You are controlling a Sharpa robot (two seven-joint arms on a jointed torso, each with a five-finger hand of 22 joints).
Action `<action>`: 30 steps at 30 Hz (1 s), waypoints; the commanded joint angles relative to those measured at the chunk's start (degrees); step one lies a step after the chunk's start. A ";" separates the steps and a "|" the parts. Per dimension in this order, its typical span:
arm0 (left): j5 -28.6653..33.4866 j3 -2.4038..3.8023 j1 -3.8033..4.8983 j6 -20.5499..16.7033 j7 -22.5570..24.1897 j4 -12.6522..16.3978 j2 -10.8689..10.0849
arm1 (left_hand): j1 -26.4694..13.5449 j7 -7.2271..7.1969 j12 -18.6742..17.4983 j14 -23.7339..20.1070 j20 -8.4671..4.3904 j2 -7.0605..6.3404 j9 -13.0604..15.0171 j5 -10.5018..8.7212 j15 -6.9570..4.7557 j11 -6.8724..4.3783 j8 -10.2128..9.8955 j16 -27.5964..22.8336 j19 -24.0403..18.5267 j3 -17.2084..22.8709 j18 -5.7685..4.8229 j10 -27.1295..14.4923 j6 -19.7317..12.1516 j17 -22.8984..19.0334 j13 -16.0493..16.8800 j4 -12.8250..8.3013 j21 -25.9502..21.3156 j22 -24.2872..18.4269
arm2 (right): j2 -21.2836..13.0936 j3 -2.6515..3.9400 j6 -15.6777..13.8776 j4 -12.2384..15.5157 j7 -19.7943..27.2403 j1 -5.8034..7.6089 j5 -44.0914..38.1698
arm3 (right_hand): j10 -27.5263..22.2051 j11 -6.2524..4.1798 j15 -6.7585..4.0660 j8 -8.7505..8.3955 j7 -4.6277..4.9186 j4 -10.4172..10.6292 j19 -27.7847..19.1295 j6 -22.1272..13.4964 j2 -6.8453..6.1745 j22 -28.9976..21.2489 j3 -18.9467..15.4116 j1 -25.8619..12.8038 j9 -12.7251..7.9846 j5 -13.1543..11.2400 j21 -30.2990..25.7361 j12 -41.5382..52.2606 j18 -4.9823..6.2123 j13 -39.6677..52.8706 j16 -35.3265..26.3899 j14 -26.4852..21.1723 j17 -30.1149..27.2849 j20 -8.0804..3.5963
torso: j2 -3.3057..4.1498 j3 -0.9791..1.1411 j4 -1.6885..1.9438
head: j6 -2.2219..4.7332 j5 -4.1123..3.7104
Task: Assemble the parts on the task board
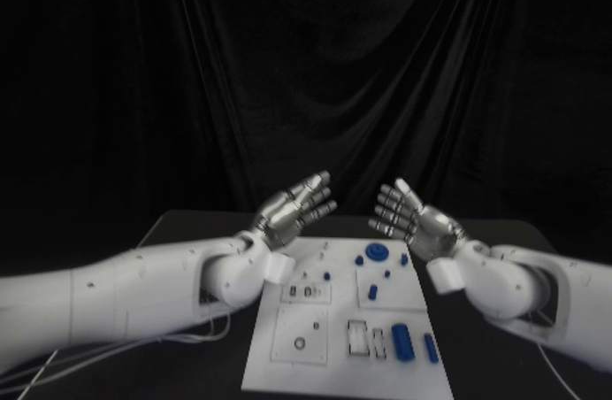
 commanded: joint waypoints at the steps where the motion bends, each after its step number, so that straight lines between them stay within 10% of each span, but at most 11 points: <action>1: -4.84 -0.04 -0.02 6.06 9.77 -1.02 -3.21 | 5.22 0.59 3.81 0.73 0.57 -0.64 0.40 4.95 0.74 1.65 0.92 1.53 1.47 2.93 0.68 1.49 2.87 0.33 0.47 -2.61 0.95 0.28 | -3.34 0.01 10.31 -0.14 -2.72 0.50 -3.99 | 0.38 1.00 0.89 0.57 0.21 -0.11 1.45 0.92 -0.17 0.19 0.50 1.29 0.18 1.31 1.00 1.52 0.90 0.33 1.28 0.65 0.59 0.74 | 2.60 -0.40 0.17 | -6.18 -0.79; 4: -5.71 -0.04 -0.02 5.77 10.14 -0.69 -3.78 | 6.16 0.64 5.53 1.37 1.05 -1.44 0.53 6.47 1.07 2.22 1.32 2.50 2.58 5.57 0.78 1.77 3.95 0.53 0.60 -4.86 1.56 0.54 | -4.28 0.01 9.82 0.43 -2.63 0.64 -4.37 | 2.33 2.64 2.00 4.12 2.51 -0.68 6.18 5.14 -0.68 1.38 0.84 3.93 1.25 3.66 3.70 6.75 0.99 1.25 5.49 3.61 2.05 2.36 | 3.16 -0.39 0.19 | -6.90 -0.88; 8: -6.90 -0.04 -0.03 5.46 10.95 0.06 -4.82 | 5.60 0.40 9.41 8.84 2.55 -2.41 0.64 6.95 3.66 3.39 1.68 10.18 17.02 8.42 0.12 3.84 4.94 2.39 1.15 -6.04 10.59 4.88 | -5.41 0.01 9.68 1.15 -2.36 0.90 -4.59 | 4.77 5.58 3.28 6.23 2.50 -1.93 11.94 7.05 -1.18 2.30 1.41 6.82 1.63 6.60 6.33 14.33 0.90 2.35 12.01 9.25 3.90 3.44 | 3.99 -0.44 0.32 | -7.70 -1.14; 15: -8.43 -0.04 -0.03 4.75 12.77 2.89 -7.86 | 4.09 0.54 16.11 13.27 2.41 -4.28 0.86 7.00 6.07 6.55 2.36 15.12 20.38 12.80 -2.68 8.17 7.65 2.50 1.95 -7.30 12.71 5.52 | -8.73 0.01 9.49 3.94 -0.84 1.63 -4.74 | 8.55 9.03 5.24 9.56 3.72 -2.38 19.72 10.45 -1.53 2.55 1.24 8.43 1.97 7.15 8.81 28.14 -0.25 3.35 22.38 19.37 5.57 3.70 | 5.99 -0.29 0.73 | -8.83 -2.88; 20: -8.98 -0.04 -0.03 4.67 13.20 4.51 -10.14 | 3.62 0.84 18.29 14.00 2.46 -4.82 0.95 7.14 6.26 7.30 2.56 15.98 20.83 14.01 -2.90 9.78 8.68 2.47 2.24 -7.79 12.98 5.54 | -10.60 0.00 8.78 5.37 -0.33 1.99 -4.76 | 10.43 9.74 5.99 10.34 4.26 -3.74 23.03 11.42 -1.86 2.74 1.39 9.36 1.96 7.89 10.02 31.50 -1.01 3.11 24.13 22.14 5.41 3.77 | 6.81 -0.22 0.87 | -10.52 -4.20; 24: -9.00 -0.04 -0.02 4.82 13.57 5.73 -12.14 | 3.30 1.19 19.53 14.61 2.48 -5.04 1.15 7.18 6.47 7.98 2.99 16.71 21.17 15.05 -3.12 10.66 10.32 2.51 2.39 -8.23 13.18 5.55 | -12.05 0.00 6.48 6.22 0.00 2.32 -7.04 | 11.97 9.11 5.11 12.14 4.28 -10.26 32.14 13.93 -3.02 3.67 3.15 15.11 2.18 12.48 13.59 34.16 -0.72 3.07 26.28 25.21 5.22 3.68 | 7.84 -0.19 0.93 | -11.36 -4.80; 30: -8.71 -0.05 -0.02 4.98 13.81 8.39 -15.49 | 3.07 1.30 20.27 15.13 2.48 -5.16 1.20 7.22 6.55 8.31 3.12 17.25 21.51 15.73 -3.21 11.17 10.87 2.57 2.46 -8.54 13.37 5.59 | -12.99 0.00 0.47 6.26 0.92 3.65 -16.37 | 16.03 8.92 3.28 15.01 5.68 -17.48 41.68 19.40 -2.76 5.04 6.20 20.80 2.53 14.23 18.00 38.03 1.12 3.32 31.38 32.47 6.61 2.43 | 9.47 -0.17 1.26 | -10.48 -5.29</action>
